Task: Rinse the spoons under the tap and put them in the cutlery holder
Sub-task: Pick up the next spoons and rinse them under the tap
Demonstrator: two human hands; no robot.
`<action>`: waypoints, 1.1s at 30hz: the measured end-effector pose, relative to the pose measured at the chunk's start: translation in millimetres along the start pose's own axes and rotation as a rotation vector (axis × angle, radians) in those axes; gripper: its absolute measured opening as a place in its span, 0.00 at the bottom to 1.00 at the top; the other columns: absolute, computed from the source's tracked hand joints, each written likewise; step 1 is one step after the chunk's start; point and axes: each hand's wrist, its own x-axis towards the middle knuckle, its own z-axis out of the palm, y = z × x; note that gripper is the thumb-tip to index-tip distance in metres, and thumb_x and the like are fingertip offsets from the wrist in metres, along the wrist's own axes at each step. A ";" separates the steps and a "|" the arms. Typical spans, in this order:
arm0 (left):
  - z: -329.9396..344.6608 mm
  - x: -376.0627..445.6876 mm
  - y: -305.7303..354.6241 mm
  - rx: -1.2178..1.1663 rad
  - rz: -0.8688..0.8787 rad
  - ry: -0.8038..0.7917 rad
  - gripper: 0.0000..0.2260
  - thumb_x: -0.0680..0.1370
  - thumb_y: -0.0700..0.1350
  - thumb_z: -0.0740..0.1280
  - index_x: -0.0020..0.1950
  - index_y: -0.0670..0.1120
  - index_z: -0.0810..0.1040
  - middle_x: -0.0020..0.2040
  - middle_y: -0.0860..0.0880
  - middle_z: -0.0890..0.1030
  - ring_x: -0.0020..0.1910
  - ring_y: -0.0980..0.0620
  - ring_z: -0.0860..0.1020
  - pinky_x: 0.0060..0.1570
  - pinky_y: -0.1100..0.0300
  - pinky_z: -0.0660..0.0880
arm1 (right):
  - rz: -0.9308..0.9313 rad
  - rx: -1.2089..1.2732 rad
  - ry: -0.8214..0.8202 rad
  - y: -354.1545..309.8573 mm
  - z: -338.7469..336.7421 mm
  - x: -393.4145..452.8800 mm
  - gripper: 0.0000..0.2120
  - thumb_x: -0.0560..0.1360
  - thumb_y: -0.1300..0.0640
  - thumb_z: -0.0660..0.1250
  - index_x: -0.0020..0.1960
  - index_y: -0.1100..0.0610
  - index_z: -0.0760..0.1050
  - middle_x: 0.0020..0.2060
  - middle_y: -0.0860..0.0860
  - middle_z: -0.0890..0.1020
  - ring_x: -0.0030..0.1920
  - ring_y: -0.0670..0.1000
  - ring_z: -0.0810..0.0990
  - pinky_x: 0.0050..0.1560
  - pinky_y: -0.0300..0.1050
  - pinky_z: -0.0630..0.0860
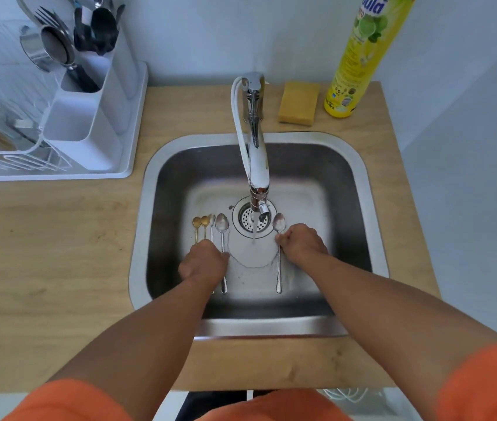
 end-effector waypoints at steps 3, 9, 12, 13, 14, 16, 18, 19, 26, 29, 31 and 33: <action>3.5 1.0 0.9 -0.026 -0.016 0.006 0.17 0.78 0.61 0.69 0.48 0.48 0.83 0.46 0.46 0.84 0.45 0.44 0.82 0.42 0.56 0.74 | -0.020 -0.069 0.028 -2.7 0.4 -0.2 0.15 0.79 0.43 0.67 0.55 0.53 0.82 0.56 0.55 0.84 0.55 0.60 0.82 0.50 0.47 0.75; 7.7 4.5 1.9 -0.142 -0.054 -0.046 0.14 0.78 0.57 0.70 0.49 0.47 0.84 0.48 0.46 0.84 0.46 0.43 0.82 0.43 0.56 0.74 | -0.086 -0.135 0.157 -0.6 7.7 -4.8 0.15 0.80 0.40 0.63 0.51 0.50 0.80 0.50 0.53 0.84 0.50 0.59 0.82 0.44 0.47 0.72; 6.3 7.6 5.2 -0.183 -0.084 -0.082 0.12 0.77 0.55 0.70 0.45 0.46 0.79 0.44 0.48 0.82 0.41 0.45 0.81 0.40 0.57 0.74 | -0.108 -0.080 0.223 -0.5 15.0 -13.1 0.16 0.80 0.37 0.62 0.47 0.49 0.76 0.46 0.50 0.84 0.45 0.57 0.80 0.42 0.47 0.71; 5.9 8.5 6.1 -0.194 -0.089 -0.094 0.11 0.77 0.54 0.70 0.43 0.47 0.77 0.42 0.48 0.81 0.39 0.47 0.80 0.38 0.57 0.74 | -0.107 -0.060 0.228 -1.5 16.6 -15.6 0.16 0.80 0.37 0.62 0.46 0.49 0.76 0.46 0.49 0.84 0.43 0.56 0.79 0.41 0.47 0.71; 5.4 9.0 6.9 -0.204 -0.091 -0.108 0.10 0.76 0.53 0.69 0.42 0.47 0.76 0.40 0.48 0.80 0.37 0.48 0.79 0.37 0.58 0.73 | -0.100 -0.043 0.226 -2.9 17.7 -17.7 0.16 0.79 0.37 0.63 0.46 0.49 0.76 0.45 0.49 0.84 0.42 0.55 0.78 0.41 0.46 0.70; 3.1 9.7 8.1 -0.224 -0.085 -0.134 0.10 0.76 0.53 0.68 0.42 0.47 0.76 0.39 0.47 0.80 0.37 0.48 0.79 0.35 0.58 0.73 | -0.084 -0.013 0.215 -6.3 17.2 -21.0 0.15 0.79 0.37 0.63 0.47 0.48 0.77 0.46 0.48 0.84 0.42 0.55 0.76 0.42 0.46 0.70; -0.5 10.6 8.7 -0.255 -0.074 -0.151 0.11 0.77 0.54 0.67 0.42 0.47 0.75 0.40 0.47 0.81 0.37 0.48 0.80 0.34 0.58 0.72 | -0.082 0.024 0.197 -9.6 15.7 -23.4 0.13 0.79 0.38 0.64 0.48 0.47 0.79 0.47 0.48 0.84 0.44 0.54 0.77 0.43 0.46 0.71; -2.3 11.4 8.7 -0.281 -0.073 -0.162 0.11 0.77 0.54 0.67 0.42 0.47 0.75 0.41 0.47 0.81 0.38 0.48 0.80 0.33 0.58 0.71 | -0.089 0.047 0.180 -11.1 15.1 -24.4 0.12 0.79 0.39 0.64 0.48 0.46 0.79 0.47 0.47 0.84 0.45 0.54 0.79 0.43 0.45 0.71; -10.5 5.8 11.0 -0.552 -0.011 -0.305 0.15 0.80 0.49 0.67 0.35 0.47 0.73 0.28 0.49 0.68 0.25 0.52 0.64 0.29 0.60 0.61 | -0.216 0.412 -0.162 -29.6 7.7 -25.4 0.10 0.78 0.47 0.72 0.40 0.49 0.83 0.40 0.45 0.84 0.44 0.49 0.82 0.44 0.43 0.77; -11.6 -4.6 13.3 -0.651 0.050 -0.420 0.13 0.82 0.49 0.68 0.38 0.47 0.78 0.29 0.50 0.70 0.27 0.53 0.62 0.25 0.64 0.59 | -0.112 0.538 -0.328 -37.1 -0.4 -26.5 0.08 0.76 0.46 0.75 0.44 0.50 0.83 0.41 0.46 0.85 0.31 0.45 0.73 0.27 0.37 0.66; -11.0 -10.8 15.9 -0.709 0.080 -0.477 0.12 0.82 0.49 0.68 0.43 0.45 0.82 0.33 0.48 0.74 0.30 0.52 0.64 0.25 0.64 0.59 | -0.071 0.553 -0.395 -36.8 -5.2 -25.7 0.08 0.75 0.47 0.77 0.47 0.51 0.84 0.44 0.48 0.86 0.31 0.46 0.70 0.26 0.36 0.63; -10.0 -15.5 18.3 -0.740 0.101 -0.506 0.12 0.83 0.50 0.68 0.47 0.44 0.83 0.39 0.44 0.73 0.32 0.52 0.65 0.26 0.63 0.61 | -0.055 0.538 -0.438 -33.7 -9.9 -26.1 0.08 0.75 0.49 0.77 0.49 0.52 0.85 0.45 0.49 0.86 0.34 0.47 0.70 0.29 0.38 0.63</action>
